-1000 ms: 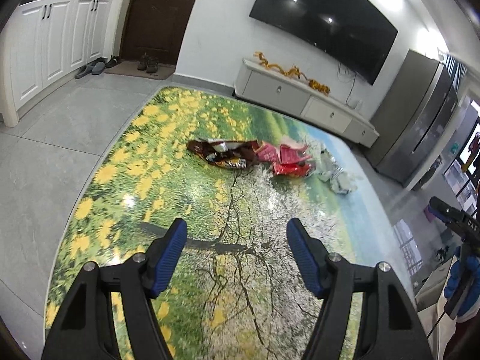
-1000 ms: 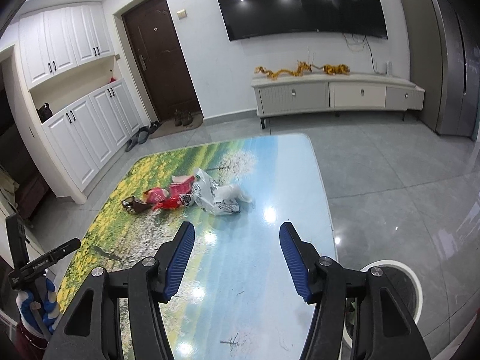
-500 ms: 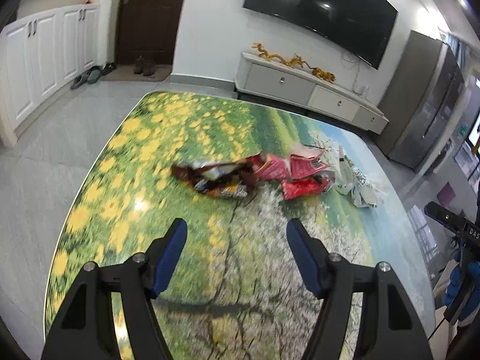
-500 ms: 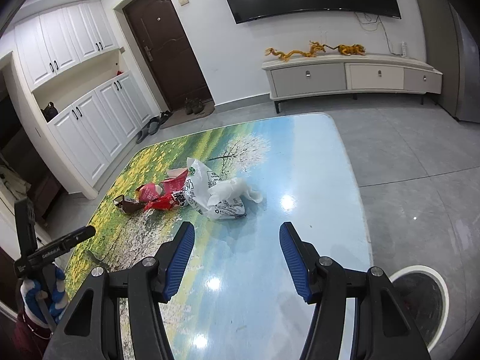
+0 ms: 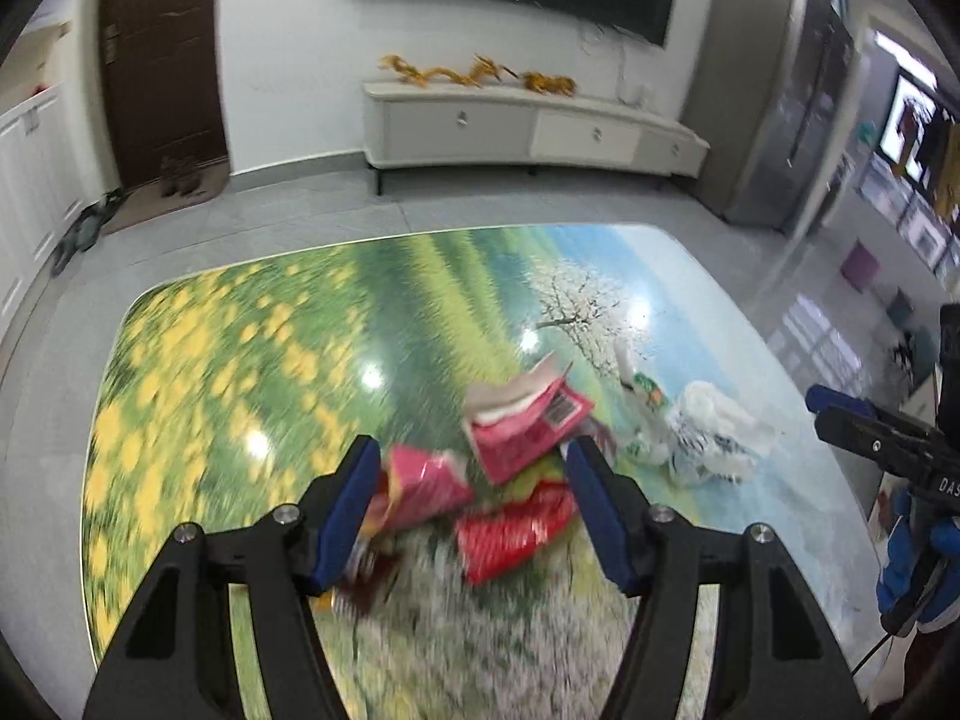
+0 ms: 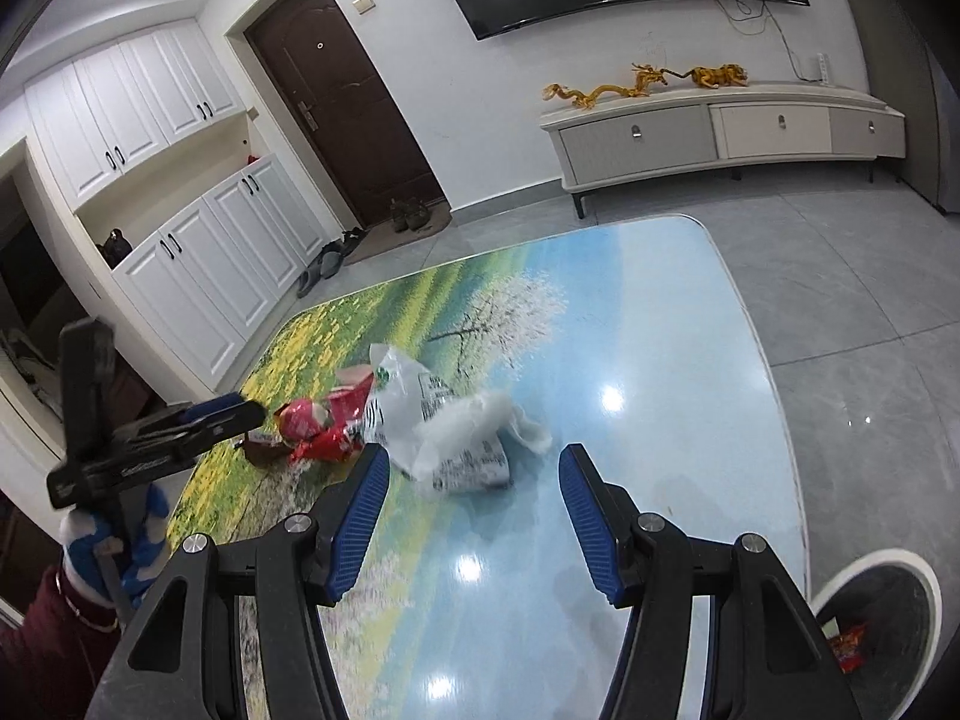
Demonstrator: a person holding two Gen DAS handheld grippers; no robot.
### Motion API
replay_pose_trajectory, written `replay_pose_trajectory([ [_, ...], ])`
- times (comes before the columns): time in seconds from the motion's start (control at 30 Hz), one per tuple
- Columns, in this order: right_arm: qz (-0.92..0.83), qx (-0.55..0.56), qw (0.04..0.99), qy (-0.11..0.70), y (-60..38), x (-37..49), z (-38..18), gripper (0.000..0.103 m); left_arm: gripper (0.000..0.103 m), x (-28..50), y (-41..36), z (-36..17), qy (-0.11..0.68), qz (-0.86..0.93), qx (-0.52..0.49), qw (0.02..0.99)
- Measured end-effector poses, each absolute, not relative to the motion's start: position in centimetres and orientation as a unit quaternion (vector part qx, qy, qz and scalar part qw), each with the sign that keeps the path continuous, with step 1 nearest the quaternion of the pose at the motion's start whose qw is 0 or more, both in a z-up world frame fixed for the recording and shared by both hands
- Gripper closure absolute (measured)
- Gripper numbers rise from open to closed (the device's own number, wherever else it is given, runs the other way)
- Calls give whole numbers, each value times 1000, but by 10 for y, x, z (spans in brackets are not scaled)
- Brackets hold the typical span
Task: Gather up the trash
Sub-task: 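Grasp the pink wrapper with the left tool while the right tool grasps the white plastic bag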
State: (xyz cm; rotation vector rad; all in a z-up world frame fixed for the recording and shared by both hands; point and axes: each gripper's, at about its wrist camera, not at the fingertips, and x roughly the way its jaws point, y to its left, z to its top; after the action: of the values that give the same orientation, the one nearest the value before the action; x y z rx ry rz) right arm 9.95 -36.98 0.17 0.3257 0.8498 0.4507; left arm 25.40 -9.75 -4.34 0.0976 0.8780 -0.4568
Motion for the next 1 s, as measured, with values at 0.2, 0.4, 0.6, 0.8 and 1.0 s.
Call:
replay_pose_trajectory([
  [0.2, 223, 154, 865, 422, -356, 128, -9, 46, 40, 287, -126, -57, 452, -256, 97, 849],
  [0.4, 228, 147, 853, 445, -346, 142, -27, 46, 40, 300, -146, -76, 476, -277, 133, 824],
  [0.6, 232, 151, 846, 455, -349, 145, -37, 62, 68, 310, -150, -89, 496, -276, 108, 816],
  [0.8, 237, 149, 845, 456, -357, 141, -40, 84, 84, 312, -148, -90, 495, -275, 80, 820],
  [1.0, 238, 161, 852, 437, -366, 134, -31, 92, 85, 309, -133, -76, 480, -252, 45, 839],
])
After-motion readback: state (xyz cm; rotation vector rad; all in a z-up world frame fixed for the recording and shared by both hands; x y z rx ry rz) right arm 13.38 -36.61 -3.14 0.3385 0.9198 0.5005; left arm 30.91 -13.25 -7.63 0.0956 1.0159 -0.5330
